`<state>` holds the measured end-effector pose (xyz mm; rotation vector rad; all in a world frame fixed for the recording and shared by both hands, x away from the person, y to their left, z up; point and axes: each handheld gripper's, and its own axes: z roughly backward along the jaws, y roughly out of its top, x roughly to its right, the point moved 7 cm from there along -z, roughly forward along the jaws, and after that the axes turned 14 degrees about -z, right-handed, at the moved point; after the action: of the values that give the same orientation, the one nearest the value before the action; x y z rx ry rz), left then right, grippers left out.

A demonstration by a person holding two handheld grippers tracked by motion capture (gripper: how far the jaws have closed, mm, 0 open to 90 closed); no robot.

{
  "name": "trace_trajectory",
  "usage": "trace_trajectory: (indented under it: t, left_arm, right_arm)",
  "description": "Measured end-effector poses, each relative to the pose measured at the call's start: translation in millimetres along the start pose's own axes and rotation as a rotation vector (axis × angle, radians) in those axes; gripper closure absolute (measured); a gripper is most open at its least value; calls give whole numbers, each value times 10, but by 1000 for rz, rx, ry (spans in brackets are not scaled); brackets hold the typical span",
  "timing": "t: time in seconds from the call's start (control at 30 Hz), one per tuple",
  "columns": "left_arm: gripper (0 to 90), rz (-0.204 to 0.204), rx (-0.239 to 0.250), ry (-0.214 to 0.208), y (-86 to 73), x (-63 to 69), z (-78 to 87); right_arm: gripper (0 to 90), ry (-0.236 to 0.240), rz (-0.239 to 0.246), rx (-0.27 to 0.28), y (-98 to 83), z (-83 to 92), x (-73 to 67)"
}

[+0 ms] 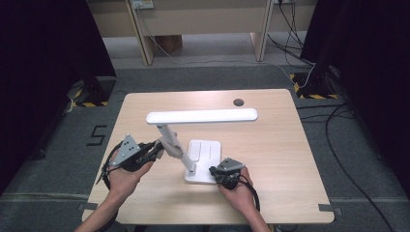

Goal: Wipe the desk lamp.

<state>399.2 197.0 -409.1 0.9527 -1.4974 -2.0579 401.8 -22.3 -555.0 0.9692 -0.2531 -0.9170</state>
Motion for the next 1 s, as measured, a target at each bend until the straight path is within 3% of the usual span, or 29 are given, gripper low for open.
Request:
trace_trajectory:
  t: [1.0]
  left_arm:
    - [836,14,-33,5,-229,138,-84]
  right_arm:
    - [853,-1,-1,0,0,0,-1]
